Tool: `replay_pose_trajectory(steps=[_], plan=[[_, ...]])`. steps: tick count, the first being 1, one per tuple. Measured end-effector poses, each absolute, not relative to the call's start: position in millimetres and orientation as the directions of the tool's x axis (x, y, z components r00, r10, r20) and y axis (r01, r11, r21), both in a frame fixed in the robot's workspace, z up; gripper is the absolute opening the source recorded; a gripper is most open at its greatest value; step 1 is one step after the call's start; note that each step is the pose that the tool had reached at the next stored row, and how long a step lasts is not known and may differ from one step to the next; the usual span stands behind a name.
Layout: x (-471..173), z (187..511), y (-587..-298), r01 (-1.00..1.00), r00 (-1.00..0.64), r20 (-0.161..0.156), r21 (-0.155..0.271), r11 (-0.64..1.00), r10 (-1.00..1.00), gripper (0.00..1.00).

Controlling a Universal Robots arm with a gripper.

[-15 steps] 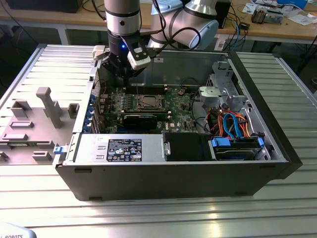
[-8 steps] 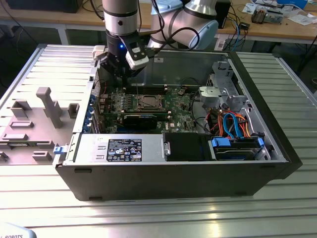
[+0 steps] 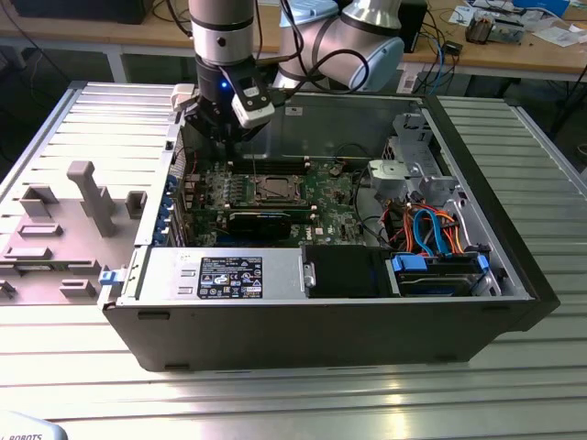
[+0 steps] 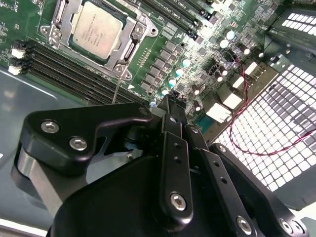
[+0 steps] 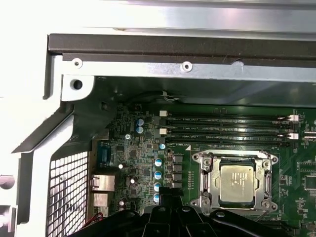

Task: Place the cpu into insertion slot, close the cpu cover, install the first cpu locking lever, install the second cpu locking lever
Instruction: 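Install the first cpu locking lever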

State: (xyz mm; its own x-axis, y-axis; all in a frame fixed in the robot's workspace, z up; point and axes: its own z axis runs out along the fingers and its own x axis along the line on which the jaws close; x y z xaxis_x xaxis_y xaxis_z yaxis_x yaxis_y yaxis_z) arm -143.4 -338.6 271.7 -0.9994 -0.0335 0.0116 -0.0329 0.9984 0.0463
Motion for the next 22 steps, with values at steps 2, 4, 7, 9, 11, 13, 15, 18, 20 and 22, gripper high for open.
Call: replay_pose_trajectory(steps=[2,4,7,9,11,13,15,18,20,22], plan=[[-142.6,271.1,-338.1,-0.031,-0.999,0.012,0.046,0.998,-0.032,0.11],[-141.6,270.1,-337.6,-0.026,-1.0,0.012,0.047,0.999,-0.027,0.11],[-140.2,269.2,-337.0,-0.023,-1.0,0.012,0.047,0.999,-0.024,0.11],[-139.4,269.1,-336.7,-0.023,-1.0,0.012,0.047,0.999,-0.023,0.11],[-139.1,269.0,-336.3,-0.023,-1.0,0.012,0.047,0.999,-0.024,0.11],[-139.1,269.0,-335.8,-0.023,-1.0,0.012,0.047,0.999,-0.024,0.11],[-139.2,269.0,-335.6,-0.023,-1.0,0.012,0.047,0.999,-0.024,0.11],[-139.1,268.9,-335.5,-0.023,-1.0,0.012,0.047,0.999,-0.024,0.11],[-139.1,268.7,-335.5,-0.023,-1.0,0.012,0.047,0.999,-0.024,0.11],[-139.1,268.7,-335.5,-0.023,-1.0,0.012,0.047,0.999,-0.024,0.11]])
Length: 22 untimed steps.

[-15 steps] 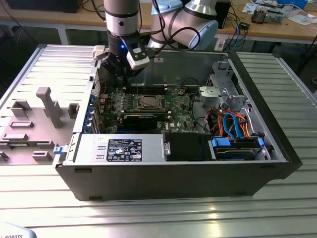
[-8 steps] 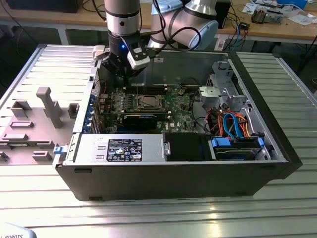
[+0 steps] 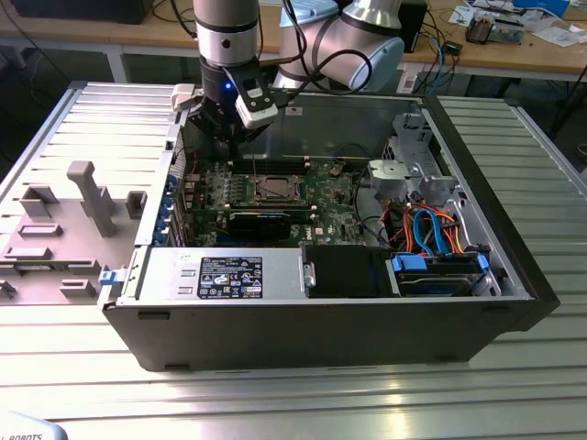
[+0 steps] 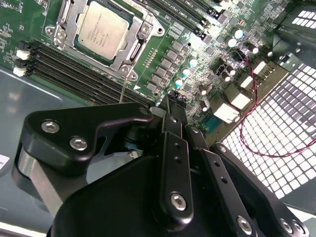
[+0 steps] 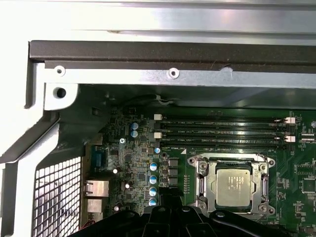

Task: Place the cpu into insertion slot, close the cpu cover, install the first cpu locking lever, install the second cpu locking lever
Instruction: 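Install the first cpu locking lever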

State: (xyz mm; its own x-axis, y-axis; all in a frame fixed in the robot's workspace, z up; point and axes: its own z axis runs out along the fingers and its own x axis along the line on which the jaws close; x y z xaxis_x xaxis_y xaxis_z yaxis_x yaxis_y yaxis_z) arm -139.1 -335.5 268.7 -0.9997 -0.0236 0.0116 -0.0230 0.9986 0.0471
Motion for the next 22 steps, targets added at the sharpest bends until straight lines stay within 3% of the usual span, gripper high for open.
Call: replay_pose_trajectory(steps=[22], plan=[[-127.7,261.8,-315.9,-0.023,-1.0,0.012,0.069,0.997,-0.024,0.11]])
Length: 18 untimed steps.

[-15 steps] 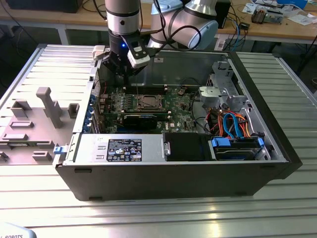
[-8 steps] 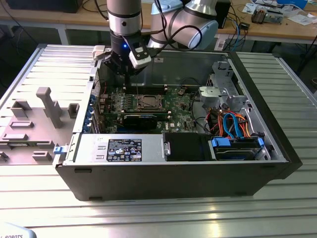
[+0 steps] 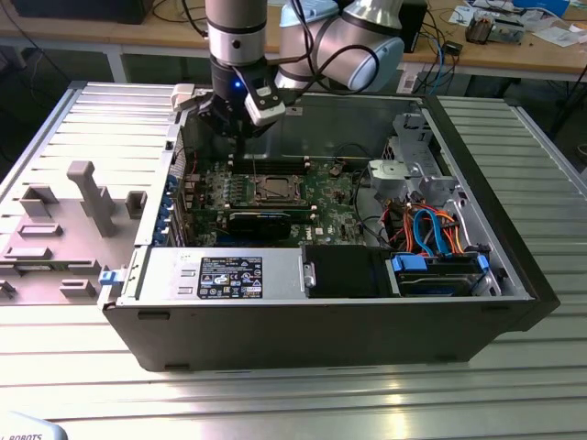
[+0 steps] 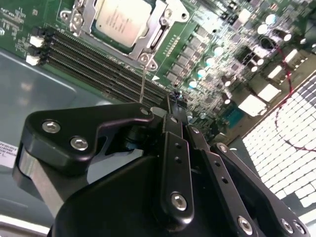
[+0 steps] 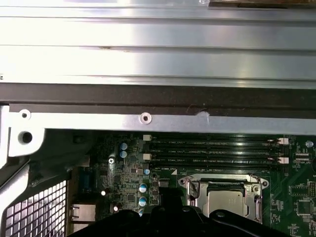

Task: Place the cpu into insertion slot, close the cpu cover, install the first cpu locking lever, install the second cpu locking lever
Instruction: 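Install the first cpu locking lever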

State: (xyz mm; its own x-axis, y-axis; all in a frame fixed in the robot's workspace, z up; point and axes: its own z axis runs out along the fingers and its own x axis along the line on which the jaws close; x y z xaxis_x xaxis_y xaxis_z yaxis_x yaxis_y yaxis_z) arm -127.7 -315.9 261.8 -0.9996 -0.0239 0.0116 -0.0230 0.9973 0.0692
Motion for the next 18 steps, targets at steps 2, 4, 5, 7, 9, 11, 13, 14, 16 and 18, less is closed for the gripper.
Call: replay_pose_trajectory(steps=[2,4,5,7,9,11,13,14,16,18], plan=[[-126.3,261.5,-312.2,-0.023,-1.0,0.012,0.069,0.997,-0.024,0.11],[-124.3,261.3,-309.0,-0.023,-1.0,0.012,0.069,0.997,-0.024,0.11],[-123.3,261.3,-308.6,-0.023,-1.0,0.012,0.069,0.997,-0.024,0.11],[-121.8,261.3,-308.6,-0.023,-1.0,0.012,0.069,0.997,-0.024,0.11],[-120.4,261.2,-308.6,-0.023,-1.0,0.012,0.069,0.997,-0.024,0.11],[-116.9,261.2,-308.6,-0.023,-1.0,0.012,0.069,0.997,-0.024,0.11],[-114.5,261.2,-308.6,-0.023,-1.0,0.012,0.069,0.997,-0.024,0.11],[-112.6,261.2,-308.6,-0.023,-1.0,0.012,0.069,0.997,-0.024,0.11],[-108.5,261.2,-308.6,-0.023,-1.0,0.012,0.069,0.997,-0.024,0.11],[-105.3,261.2,-308.6,-0.023,-1.0,0.012,0.069,0.997,-0.024,0.11]])
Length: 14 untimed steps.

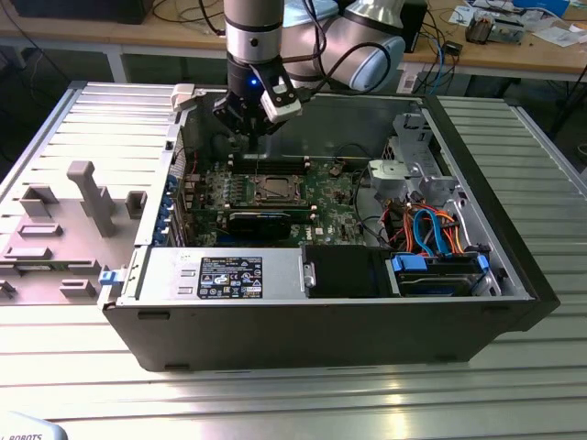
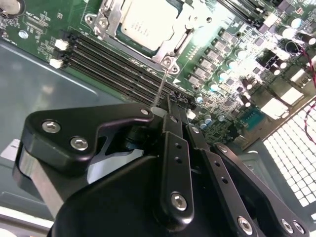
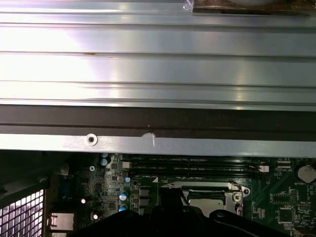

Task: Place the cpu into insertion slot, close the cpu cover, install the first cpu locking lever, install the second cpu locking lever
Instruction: 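Install the first cpu locking lever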

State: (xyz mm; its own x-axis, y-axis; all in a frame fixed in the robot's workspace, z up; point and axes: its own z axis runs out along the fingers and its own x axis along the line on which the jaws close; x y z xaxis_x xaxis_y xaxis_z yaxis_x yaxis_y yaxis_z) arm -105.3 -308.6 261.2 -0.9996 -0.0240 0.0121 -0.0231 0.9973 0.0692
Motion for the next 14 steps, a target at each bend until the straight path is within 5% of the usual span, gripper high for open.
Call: replay_pose_trajectory(steps=[14], plan=[[-93.3,260.2,-308.6,-0.023,-1.0,0.012,0.069,0.997,-0.024,0.11]])
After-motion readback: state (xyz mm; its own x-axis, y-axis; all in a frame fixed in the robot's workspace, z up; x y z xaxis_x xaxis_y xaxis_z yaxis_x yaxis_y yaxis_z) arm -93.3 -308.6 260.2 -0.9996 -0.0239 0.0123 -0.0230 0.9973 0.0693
